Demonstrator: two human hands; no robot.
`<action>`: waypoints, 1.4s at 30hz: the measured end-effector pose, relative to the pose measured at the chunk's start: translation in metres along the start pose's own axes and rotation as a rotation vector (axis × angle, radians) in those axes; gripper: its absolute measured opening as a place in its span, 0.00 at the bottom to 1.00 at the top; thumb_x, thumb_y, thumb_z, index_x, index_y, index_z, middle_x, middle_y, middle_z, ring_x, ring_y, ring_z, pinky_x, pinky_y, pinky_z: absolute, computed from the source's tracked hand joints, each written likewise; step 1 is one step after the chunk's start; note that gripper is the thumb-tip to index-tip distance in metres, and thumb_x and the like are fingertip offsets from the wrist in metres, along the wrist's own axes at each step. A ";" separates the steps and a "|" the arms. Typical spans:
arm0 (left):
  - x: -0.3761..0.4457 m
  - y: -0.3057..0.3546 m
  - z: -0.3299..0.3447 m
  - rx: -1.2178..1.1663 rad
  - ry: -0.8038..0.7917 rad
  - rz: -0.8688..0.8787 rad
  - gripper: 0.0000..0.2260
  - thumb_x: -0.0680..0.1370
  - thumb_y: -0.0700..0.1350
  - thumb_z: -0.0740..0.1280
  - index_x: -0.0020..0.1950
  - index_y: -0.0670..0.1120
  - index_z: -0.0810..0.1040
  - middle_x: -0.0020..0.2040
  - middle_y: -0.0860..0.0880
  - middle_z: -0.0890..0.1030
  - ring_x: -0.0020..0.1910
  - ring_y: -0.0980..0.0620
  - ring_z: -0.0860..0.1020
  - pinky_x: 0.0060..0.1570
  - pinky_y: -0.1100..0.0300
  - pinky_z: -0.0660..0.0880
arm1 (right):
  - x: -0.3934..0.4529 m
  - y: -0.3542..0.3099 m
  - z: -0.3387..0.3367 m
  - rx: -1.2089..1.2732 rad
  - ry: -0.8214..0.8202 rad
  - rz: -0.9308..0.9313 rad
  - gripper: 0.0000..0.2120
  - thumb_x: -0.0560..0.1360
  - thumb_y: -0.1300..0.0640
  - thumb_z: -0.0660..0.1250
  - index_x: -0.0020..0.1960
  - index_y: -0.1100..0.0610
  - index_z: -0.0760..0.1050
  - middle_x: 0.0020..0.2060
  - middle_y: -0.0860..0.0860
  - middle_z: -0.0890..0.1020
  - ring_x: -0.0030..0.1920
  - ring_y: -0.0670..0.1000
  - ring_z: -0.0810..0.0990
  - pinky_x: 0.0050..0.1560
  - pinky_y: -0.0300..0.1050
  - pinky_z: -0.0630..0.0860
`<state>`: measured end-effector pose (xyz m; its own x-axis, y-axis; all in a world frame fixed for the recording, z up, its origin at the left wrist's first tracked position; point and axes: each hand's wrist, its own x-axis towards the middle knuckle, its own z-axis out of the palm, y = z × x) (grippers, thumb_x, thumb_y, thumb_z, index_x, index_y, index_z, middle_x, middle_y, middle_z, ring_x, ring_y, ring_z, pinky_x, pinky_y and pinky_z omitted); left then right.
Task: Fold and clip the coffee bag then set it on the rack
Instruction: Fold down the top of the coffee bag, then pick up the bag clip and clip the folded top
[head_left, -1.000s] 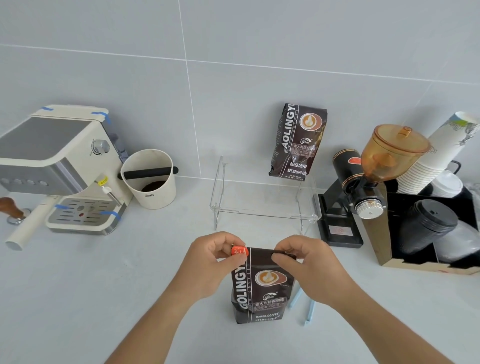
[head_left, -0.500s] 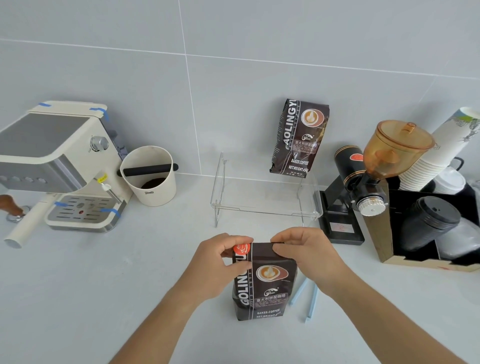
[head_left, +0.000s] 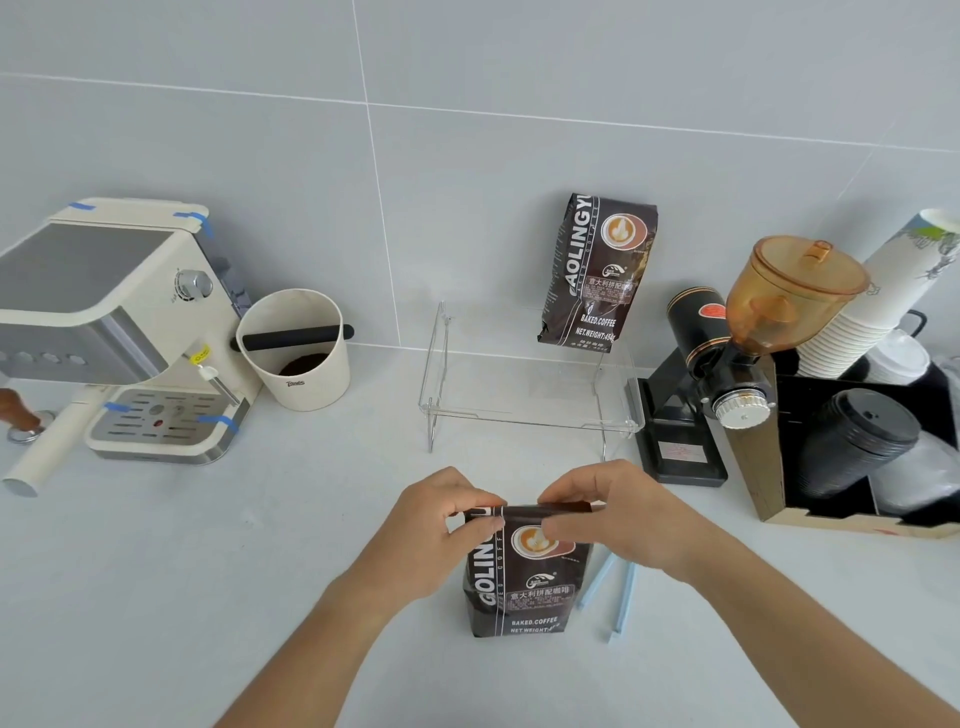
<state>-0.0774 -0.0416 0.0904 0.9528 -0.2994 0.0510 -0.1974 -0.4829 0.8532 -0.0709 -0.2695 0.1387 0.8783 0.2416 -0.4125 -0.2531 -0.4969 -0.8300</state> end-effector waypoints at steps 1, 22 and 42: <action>0.000 0.000 0.000 0.001 -0.004 0.007 0.07 0.75 0.46 0.72 0.52 0.54 0.85 0.43 0.55 0.80 0.47 0.59 0.79 0.44 0.73 0.71 | -0.001 0.002 -0.001 -0.053 -0.014 -0.037 0.06 0.67 0.56 0.77 0.44 0.50 0.85 0.42 0.48 0.87 0.41 0.43 0.84 0.44 0.35 0.78; 0.008 0.003 -0.008 -0.133 -0.123 -0.029 0.15 0.76 0.39 0.71 0.44 0.62 0.84 0.44 0.60 0.87 0.44 0.59 0.85 0.46 0.69 0.77 | -0.015 0.026 -0.012 -0.330 0.098 -0.443 0.09 0.77 0.59 0.69 0.52 0.49 0.85 0.42 0.35 0.87 0.45 0.42 0.85 0.44 0.36 0.79; -0.005 0.002 0.007 -0.170 0.022 -0.044 0.13 0.75 0.34 0.71 0.45 0.53 0.85 0.44 0.55 0.87 0.41 0.58 0.84 0.44 0.72 0.76 | -0.009 0.158 -0.024 0.052 0.410 0.383 0.05 0.71 0.58 0.70 0.38 0.54 0.83 0.36 0.55 0.85 0.32 0.51 0.81 0.42 0.53 0.83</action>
<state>-0.0839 -0.0465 0.0880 0.9648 -0.2621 0.0215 -0.1153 -0.3482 0.9303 -0.1088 -0.3696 0.0205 0.8027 -0.2969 -0.5173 -0.5957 -0.4415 -0.6710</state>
